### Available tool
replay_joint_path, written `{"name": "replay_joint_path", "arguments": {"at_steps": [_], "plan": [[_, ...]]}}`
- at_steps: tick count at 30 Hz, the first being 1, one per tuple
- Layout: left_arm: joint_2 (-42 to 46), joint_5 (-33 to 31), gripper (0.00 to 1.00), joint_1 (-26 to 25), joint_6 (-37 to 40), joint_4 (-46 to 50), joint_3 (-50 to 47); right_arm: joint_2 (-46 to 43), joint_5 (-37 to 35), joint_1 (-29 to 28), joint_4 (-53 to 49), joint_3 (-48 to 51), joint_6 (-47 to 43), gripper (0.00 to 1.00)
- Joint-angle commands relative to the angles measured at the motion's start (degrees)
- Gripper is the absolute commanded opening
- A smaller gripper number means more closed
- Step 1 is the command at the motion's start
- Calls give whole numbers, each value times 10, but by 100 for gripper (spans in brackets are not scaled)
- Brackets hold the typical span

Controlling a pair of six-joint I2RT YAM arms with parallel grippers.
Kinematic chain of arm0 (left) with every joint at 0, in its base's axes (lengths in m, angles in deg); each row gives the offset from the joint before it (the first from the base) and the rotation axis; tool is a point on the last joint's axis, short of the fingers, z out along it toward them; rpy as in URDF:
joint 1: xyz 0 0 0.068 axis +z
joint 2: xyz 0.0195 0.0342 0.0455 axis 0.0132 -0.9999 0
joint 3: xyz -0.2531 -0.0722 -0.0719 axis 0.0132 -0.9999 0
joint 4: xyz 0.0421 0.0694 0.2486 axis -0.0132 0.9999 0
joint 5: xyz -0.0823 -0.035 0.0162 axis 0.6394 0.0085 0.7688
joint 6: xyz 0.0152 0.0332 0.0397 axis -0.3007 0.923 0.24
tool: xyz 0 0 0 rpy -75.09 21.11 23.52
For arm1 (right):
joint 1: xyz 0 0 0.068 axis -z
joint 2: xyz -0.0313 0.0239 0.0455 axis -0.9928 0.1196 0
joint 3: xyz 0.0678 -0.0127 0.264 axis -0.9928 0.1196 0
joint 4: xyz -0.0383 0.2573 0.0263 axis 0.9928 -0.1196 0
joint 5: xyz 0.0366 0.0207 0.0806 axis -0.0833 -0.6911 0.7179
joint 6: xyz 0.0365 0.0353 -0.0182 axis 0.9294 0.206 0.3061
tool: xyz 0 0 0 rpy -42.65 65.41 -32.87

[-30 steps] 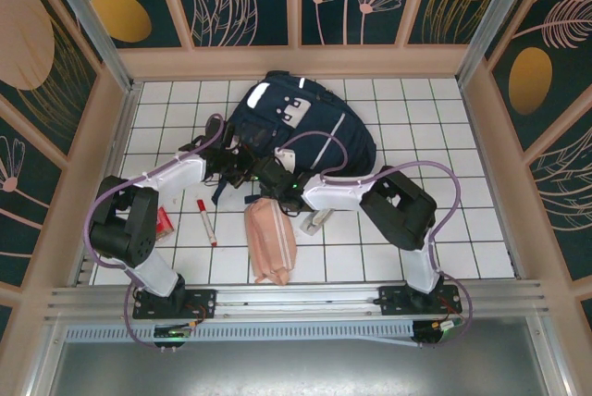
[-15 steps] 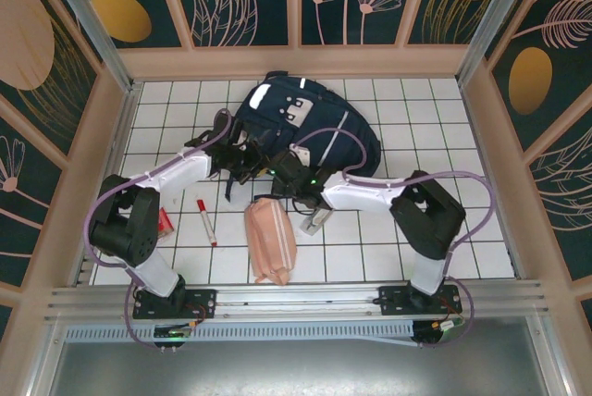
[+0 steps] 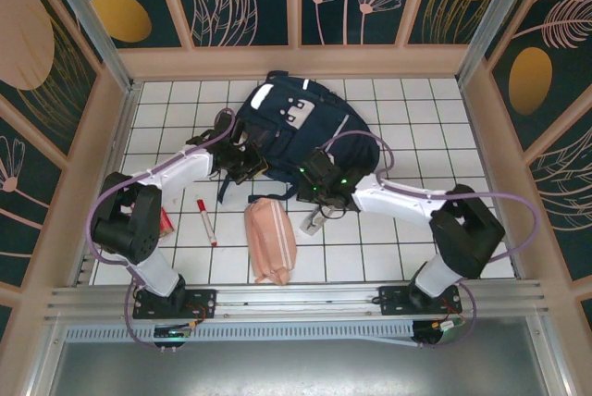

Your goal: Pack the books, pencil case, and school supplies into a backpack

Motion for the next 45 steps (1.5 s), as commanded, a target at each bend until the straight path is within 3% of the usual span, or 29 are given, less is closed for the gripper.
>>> {"name": "replay_joint_path", "arguments": {"at_steps": [1, 9, 13, 16, 22, 24, 25, 28, 32, 35, 39, 42, 45], "plan": [[-11, -52, 0, 23, 63, -15, 30, -68, 17, 20, -73, 28, -19, 0], [-71, -95, 0, 37, 207, 13, 90, -155, 89, 103, -87, 102, -63, 0], [-96, -121, 1, 40, 243, 3, 136, -144, 193, 106, -37, 97, -115, 0], [-107, -125, 33, 41, 251, 26, 182, -101, 247, 95, 27, 66, -108, 0], [-38, -125, 63, 41, 189, 114, 159, 5, 294, 53, 101, -31, -111, 0], [-5, -95, 65, 41, 153, 120, 112, 31, 301, 43, 112, -52, -114, 0], [13, -83, 71, 39, 128, 113, 83, 43, 304, 37, 120, -60, -115, 0], [52, -49, 78, 35, 60, 63, 5, 67, 316, 25, 151, -67, -112, 0], [65, -39, 79, 27, 4, 16, -37, 96, 329, 14, 179, -80, -108, 0], [46, -37, 77, 23, -11, 4, -33, 114, 332, 3, 183, -101, -110, 0], [12, -33, 62, 19, -22, -22, -31, 116, 317, -1, 176, -107, -109, 0], [-28, -82, 0, 20, 28, -3, 6, 111, 289, 3, 127, -107, -120, 0], [-75, -131, 0, 21, 102, 72, 85, 93, 269, 13, 79, -84, -126, 0]]}}
